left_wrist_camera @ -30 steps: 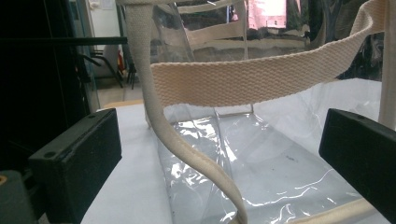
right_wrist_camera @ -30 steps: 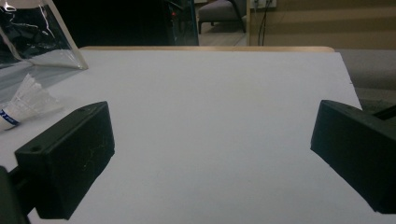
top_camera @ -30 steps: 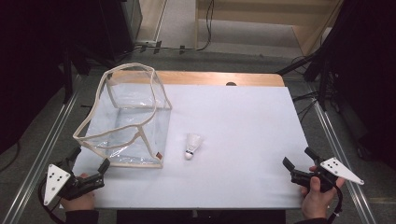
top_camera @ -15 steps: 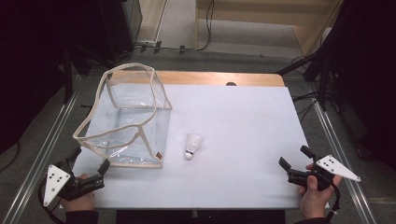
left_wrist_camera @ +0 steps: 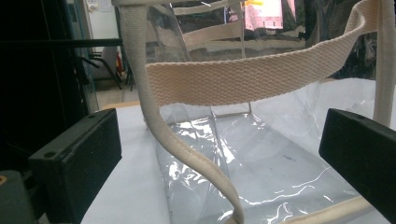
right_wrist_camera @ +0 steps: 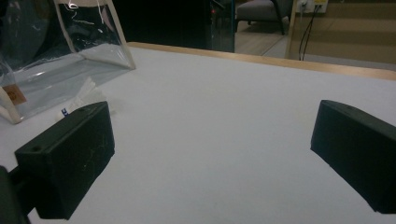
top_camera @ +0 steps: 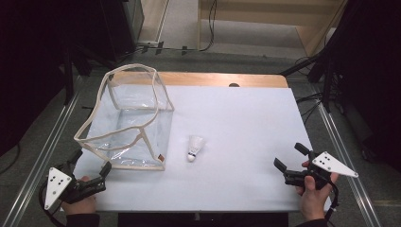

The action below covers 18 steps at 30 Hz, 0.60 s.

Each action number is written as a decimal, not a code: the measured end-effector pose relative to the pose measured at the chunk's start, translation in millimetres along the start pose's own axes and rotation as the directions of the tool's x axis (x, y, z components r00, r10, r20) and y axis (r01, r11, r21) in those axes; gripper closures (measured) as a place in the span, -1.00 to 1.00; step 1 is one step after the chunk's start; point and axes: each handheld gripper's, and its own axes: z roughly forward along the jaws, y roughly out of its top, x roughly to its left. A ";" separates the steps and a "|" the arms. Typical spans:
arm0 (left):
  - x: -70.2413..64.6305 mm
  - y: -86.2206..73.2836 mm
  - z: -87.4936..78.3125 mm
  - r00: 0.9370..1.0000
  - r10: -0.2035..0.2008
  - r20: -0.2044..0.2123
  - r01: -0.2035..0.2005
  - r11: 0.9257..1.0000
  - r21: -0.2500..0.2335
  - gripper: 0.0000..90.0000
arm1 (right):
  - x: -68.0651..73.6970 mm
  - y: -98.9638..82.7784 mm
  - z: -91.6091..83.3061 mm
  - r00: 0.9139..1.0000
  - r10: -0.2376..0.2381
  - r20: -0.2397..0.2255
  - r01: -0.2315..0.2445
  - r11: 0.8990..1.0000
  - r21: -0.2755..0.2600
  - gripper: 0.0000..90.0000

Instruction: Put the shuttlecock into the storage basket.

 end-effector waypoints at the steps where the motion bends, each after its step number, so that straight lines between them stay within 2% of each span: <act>1: -0.1 0.0 -0.1 1.000 0.001 -0.001 -0.001 1.000 0.000 -1.00 | 2.6 3.3 2.8 1.000 -0.003 -0.008 0.003 1.000 0.000 -1.00; 5: -0.1 0.0 0.0 1.000 -0.001 -0.001 0.001 1.000 -0.001 -1.00 | 6.6 7.6 7.3 1.000 -0.015 -0.016 0.015 1.000 0.002 -1.00; 9: -0.2 0.0 0.0 1.000 0.001 -0.001 -0.001 1.000 -0.001 -1.00 | 11.8 12.2 14.2 0.999 -0.020 -0.045 0.021 1.000 0.010 -1.00; 10: -0.2 0.0 -0.1 1.000 0.000 -0.001 0.000 1.000 -0.001 -1.00 | 14.7 14.6 18.3 0.998 -0.027 -0.064 0.028 0.999 0.014 -1.00; 18: -0.2 0.0 -0.4 1.000 0.002 0.000 -0.002 1.000 -0.002 -1.00 | 23.9 20.8 30.7 0.994 -0.038 -0.099 0.041 0.999 0.023 -1.00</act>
